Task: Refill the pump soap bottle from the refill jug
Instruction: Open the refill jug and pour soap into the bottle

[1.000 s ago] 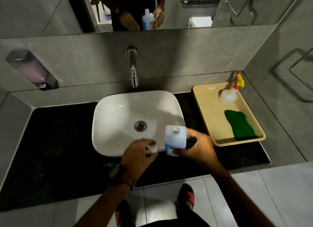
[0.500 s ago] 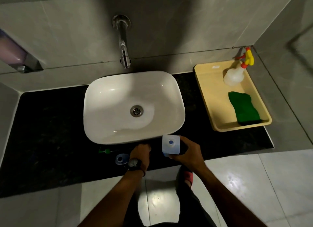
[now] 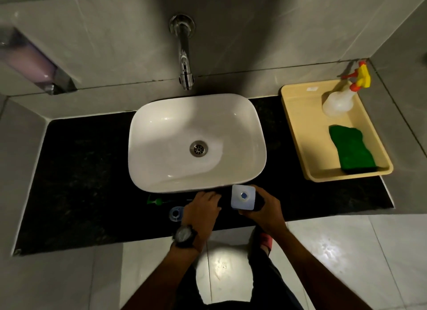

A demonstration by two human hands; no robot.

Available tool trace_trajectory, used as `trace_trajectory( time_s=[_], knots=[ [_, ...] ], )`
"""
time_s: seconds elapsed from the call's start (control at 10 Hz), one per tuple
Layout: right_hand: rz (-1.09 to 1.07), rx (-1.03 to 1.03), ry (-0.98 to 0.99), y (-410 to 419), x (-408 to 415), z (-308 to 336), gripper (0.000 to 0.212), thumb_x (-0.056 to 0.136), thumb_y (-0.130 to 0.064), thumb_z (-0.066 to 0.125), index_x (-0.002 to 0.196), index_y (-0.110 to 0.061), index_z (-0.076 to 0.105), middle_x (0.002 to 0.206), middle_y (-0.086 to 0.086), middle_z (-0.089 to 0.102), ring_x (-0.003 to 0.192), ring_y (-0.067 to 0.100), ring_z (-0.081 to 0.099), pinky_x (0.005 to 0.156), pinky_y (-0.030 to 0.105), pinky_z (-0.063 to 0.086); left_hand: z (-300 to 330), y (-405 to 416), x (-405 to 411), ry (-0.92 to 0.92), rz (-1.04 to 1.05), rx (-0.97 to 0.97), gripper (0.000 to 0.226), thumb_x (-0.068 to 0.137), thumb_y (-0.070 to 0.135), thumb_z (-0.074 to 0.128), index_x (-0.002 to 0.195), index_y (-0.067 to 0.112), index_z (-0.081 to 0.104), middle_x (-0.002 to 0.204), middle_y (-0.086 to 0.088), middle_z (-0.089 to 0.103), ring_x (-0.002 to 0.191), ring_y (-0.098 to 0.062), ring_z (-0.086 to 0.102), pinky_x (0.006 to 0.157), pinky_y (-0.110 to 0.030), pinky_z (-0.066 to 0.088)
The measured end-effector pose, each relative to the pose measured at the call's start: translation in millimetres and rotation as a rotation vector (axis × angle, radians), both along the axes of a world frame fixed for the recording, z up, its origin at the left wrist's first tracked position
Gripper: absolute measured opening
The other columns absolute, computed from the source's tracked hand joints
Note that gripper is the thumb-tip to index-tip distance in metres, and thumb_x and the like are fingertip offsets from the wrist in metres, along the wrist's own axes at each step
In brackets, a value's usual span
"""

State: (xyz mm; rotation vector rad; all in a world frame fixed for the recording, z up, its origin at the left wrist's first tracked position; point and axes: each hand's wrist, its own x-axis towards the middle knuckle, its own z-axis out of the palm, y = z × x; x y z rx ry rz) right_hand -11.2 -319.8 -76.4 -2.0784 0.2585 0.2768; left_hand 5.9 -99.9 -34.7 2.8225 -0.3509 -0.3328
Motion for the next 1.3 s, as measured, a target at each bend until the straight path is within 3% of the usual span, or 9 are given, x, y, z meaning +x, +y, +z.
trace_trajectory(
  time_s=[0.1,0.2,0.4,0.7,0.8,0.9,1.0,1.2,1.3],
  knots=[
    [0.045,0.001,0.024,-5,3,-2,0.082,0.061,-0.018,0.100,0.129,-0.032,0.058,0.114,-0.024,0.064,0.102,-0.009,0.063,0.081,-0.003,0.044,7,45,-27,-0.276,0.105,-0.189,0.045,0.078,0.036,0.078,0.120,0.027,0.065,0.125,0.005,0.064,0.116,-0.017,0.057,0.093,-0.032,0.052],
    [0.078,-0.032,0.036,-9,4,-4,0.094,0.056,-0.020,0.101,0.132,-0.040,0.049,0.116,-0.032,0.057,0.108,-0.025,0.054,0.082,-0.005,0.042,0,86,-47,-0.176,0.379,-0.203,0.071,0.069,0.035,0.087,0.131,0.025,0.054,0.135,0.001,0.055,0.119,-0.020,0.056,0.095,-0.032,0.052],
    [0.095,-0.083,0.023,-3,8,-12,0.079,0.064,-0.023,0.098,0.124,-0.043,0.050,0.109,-0.033,0.058,0.100,0.005,0.063,0.076,-0.005,0.043,-29,107,-46,0.268,0.496,-0.456,0.073,0.069,0.020,0.089,0.134,0.024,0.055,0.132,0.000,0.063,0.122,-0.020,0.060,0.105,-0.036,0.048],
    [0.091,-0.067,-0.080,9,-2,27,0.080,0.052,-0.044,0.098,0.124,-0.032,0.065,0.116,-0.011,0.072,0.112,0.013,0.068,0.095,0.032,0.055,-4,106,-34,0.197,0.560,-0.574,0.056,0.060,0.041,0.092,0.097,0.047,0.050,0.095,0.014,0.071,0.093,-0.013,0.070,0.075,-0.023,0.052],
    [0.102,-0.054,-0.155,11,2,52,0.079,0.057,-0.042,0.099,0.130,-0.031,0.069,0.126,-0.015,0.071,0.120,0.008,0.065,0.095,0.013,0.050,33,100,-23,0.085,0.587,-0.674,0.060,0.055,0.041,0.094,0.099,0.045,0.055,0.092,0.016,0.072,0.101,-0.013,0.070,0.080,-0.022,0.052],
    [0.549,0.412,-0.960,15,2,110,0.068,0.049,-0.054,0.101,0.110,-0.032,0.081,0.110,-0.020,0.076,0.104,-0.008,0.069,0.078,-0.002,0.038,86,95,-4,-0.081,0.495,-0.802,0.058,0.053,0.057,0.085,0.107,0.053,0.065,0.101,0.032,0.071,0.096,0.008,0.069,0.082,-0.013,0.055],
    [0.177,-0.233,-0.432,7,35,151,0.064,0.055,-0.058,0.096,0.114,-0.054,0.070,0.112,-0.029,0.071,0.102,-0.015,0.064,0.081,0.001,0.043,141,86,27,-0.147,0.388,-0.922,0.056,0.057,0.057,0.083,0.110,0.049,0.067,0.104,0.027,0.074,0.095,0.005,0.070,0.082,-0.012,0.054],
    [0.121,-0.346,-0.702,17,88,302,0.080,0.061,-0.046,0.088,0.133,-0.053,0.055,0.121,-0.033,0.060,0.103,-0.012,0.057,0.088,0.001,0.040,226,70,73,-0.252,0.137,-1.011,0.050,0.066,0.053,0.086,0.112,0.051,0.066,0.107,0.023,0.074,0.097,0.000,0.071,0.081,-0.013,0.055],
    [0.149,-0.411,-0.799,16,97,341,0.076,0.068,-0.043,0.089,0.137,-0.033,0.060,0.124,-0.010,0.069,0.103,0.006,0.060,0.087,0.024,0.048,252,64,84,-0.284,0.028,-0.991,0.047,0.073,0.040,0.085,0.112,0.055,0.064,0.106,0.027,0.073,0.097,0.002,0.072,0.079,-0.012,0.056]
  ],
)
